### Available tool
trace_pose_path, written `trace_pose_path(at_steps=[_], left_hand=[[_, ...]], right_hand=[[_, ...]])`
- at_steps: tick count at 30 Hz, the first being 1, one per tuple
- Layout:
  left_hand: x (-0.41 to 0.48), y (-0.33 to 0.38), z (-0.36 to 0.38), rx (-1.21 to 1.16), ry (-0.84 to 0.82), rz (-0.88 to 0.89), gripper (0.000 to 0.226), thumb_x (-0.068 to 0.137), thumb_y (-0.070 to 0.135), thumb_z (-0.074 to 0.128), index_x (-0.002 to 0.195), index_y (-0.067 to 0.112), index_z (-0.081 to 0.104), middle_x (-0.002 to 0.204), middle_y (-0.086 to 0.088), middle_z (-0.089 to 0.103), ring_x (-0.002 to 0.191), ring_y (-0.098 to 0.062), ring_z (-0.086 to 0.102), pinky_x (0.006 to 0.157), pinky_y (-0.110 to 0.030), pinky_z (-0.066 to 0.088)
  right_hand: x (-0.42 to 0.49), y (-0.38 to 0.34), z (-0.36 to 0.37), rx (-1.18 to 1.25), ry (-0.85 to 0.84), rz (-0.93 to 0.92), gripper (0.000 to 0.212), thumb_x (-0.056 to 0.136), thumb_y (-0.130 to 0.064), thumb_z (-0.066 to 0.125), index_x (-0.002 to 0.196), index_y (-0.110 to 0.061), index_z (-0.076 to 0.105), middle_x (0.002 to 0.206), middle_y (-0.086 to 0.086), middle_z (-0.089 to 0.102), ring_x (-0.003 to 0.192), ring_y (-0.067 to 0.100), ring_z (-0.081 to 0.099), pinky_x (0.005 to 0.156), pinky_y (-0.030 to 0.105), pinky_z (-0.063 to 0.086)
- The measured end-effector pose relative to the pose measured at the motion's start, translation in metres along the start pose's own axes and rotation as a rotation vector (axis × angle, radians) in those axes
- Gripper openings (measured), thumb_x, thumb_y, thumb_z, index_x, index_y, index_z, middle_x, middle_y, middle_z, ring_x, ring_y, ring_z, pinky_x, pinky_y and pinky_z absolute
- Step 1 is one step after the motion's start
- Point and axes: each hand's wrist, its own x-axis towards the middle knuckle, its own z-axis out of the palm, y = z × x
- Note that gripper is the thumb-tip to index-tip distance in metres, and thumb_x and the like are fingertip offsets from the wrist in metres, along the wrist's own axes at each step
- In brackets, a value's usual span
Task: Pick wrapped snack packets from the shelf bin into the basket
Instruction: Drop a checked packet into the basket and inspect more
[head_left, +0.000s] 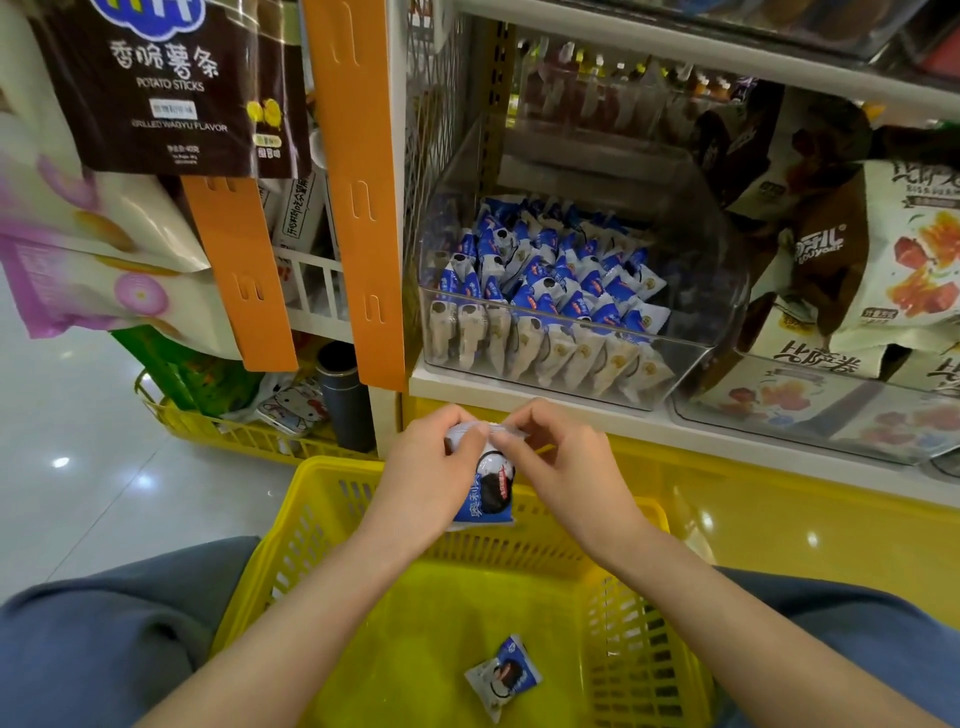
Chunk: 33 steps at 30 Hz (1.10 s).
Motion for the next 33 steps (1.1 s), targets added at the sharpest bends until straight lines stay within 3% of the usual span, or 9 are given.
trace_pose_path(at_steps=[6, 9, 13, 16, 19, 24, 26, 28, 33], left_hand=[[0.003, 0.002, 0.001, -0.217, -0.078, -0.138, 0.019, 0.094, 0.019, 0.051, 0.075, 0.020, 0.056, 0.075, 0.001, 0.061, 0.062, -0.001, 0.059, 0.048, -0.007, 0.042], [0.003, -0.001, 0.003, -0.143, -0.023, -0.118, 0.003, 0.093, 0.020, 0.052, 0.092, 0.019, 0.055, 0.094, 0.000, 0.061, 0.074, -0.001, 0.056, 0.056, -0.009, 0.042], [0.005, -0.006, 0.001, -0.022, 0.073, -0.097, 0.015, 0.092, 0.019, 0.055, 0.105, 0.019, 0.047, 0.101, 0.006, 0.052, 0.078, 0.002, 0.048, 0.059, -0.009, 0.040], [0.002, -0.003, 0.004, -0.021, -0.014, -0.027, 0.017, 0.091, 0.022, 0.056, 0.106, 0.024, 0.049, 0.103, 0.009, 0.055, 0.084, 0.003, 0.050, 0.065, -0.003, 0.040], [-0.001, -0.004, 0.009, -0.064, -0.118, -0.008, 0.031, 0.086, 0.028, 0.063, 0.112, 0.028, 0.047, 0.113, 0.008, 0.055, 0.095, -0.002, 0.054, 0.076, -0.013, 0.044], [0.000, -0.005, 0.009, -0.161, -0.082, -0.050, 0.035, 0.083, 0.028, 0.067, 0.111, 0.026, 0.046, 0.107, 0.002, 0.058, 0.081, -0.007, 0.059, 0.066, -0.015, 0.046], [0.001, -0.004, 0.009, -0.235, -0.064, -0.068, 0.029, 0.086, 0.025, 0.062, 0.111, 0.025, 0.046, 0.107, 0.002, 0.061, 0.081, -0.009, 0.061, 0.072, -0.023, 0.052], [0.001, -0.001, 0.009, -0.335, -0.081, -0.091, 0.022, 0.092, 0.022, 0.054, 0.112, 0.026, 0.046, 0.108, 0.000, 0.061, 0.083, -0.011, 0.064, 0.073, -0.029, 0.056], [0.001, 0.007, 0.007, -0.551, -0.142, -0.180, 0.022, 0.097, 0.022, 0.043, 0.118, 0.019, 0.051, 0.104, -0.002, 0.064, 0.083, -0.014, 0.067, 0.067, -0.023, 0.056]], right_hand=[[-0.003, -0.002, -0.006, -0.298, 0.038, -0.262, 0.011, 0.089, -0.027, 0.060, 0.090, -0.016, 0.063, 0.083, -0.008, 0.061, 0.074, 0.008, 0.057, 0.063, 0.030, 0.051], [0.000, 0.000, -0.009, -0.203, 0.090, -0.162, 0.007, 0.088, -0.027, 0.060, 0.087, -0.020, 0.063, 0.080, -0.012, 0.062, 0.074, 0.004, 0.058, 0.063, 0.023, 0.050], [0.008, 0.002, -0.015, 0.012, 0.197, 0.047, 0.005, 0.088, -0.024, 0.060, 0.084, -0.023, 0.062, 0.076, -0.012, 0.062, 0.074, 0.002, 0.058, 0.060, 0.016, 0.049], [0.012, 0.001, -0.016, 0.256, 0.229, 0.208, 0.008, 0.088, -0.020, 0.061, 0.080, -0.021, 0.062, 0.074, -0.006, 0.064, 0.067, 0.004, 0.061, 0.050, 0.019, 0.052], [0.012, -0.002, -0.016, 0.392, 0.192, 0.292, 0.008, 0.087, -0.020, 0.062, 0.081, -0.016, 0.064, 0.075, -0.001, 0.066, 0.063, 0.002, 0.063, 0.049, 0.018, 0.052], [0.008, -0.008, -0.017, 0.360, -0.024, 0.204, 0.011, 0.088, -0.022, 0.059, 0.095, -0.020, 0.067, 0.091, -0.004, 0.070, 0.083, 0.006, 0.065, 0.071, 0.022, 0.054], [0.008, -0.011, -0.019, 0.313, -0.073, 0.133, 0.016, 0.089, -0.018, 0.058, 0.101, -0.025, 0.066, 0.100, -0.007, 0.069, 0.090, 0.003, 0.063, 0.081, 0.020, 0.051], [0.008, -0.013, -0.021, 0.309, -0.054, 0.090, 0.021, 0.089, -0.011, 0.057, 0.104, -0.023, 0.067, 0.106, -0.004, 0.066, 0.091, 0.002, 0.061, 0.083, 0.014, 0.048], [0.008, -0.014, -0.022, 0.237, 0.003, 0.074, 0.026, 0.085, -0.008, 0.063, 0.105, -0.026, 0.065, 0.107, -0.001, 0.059, 0.094, 0.005, 0.059, 0.087, 0.016, 0.045]])
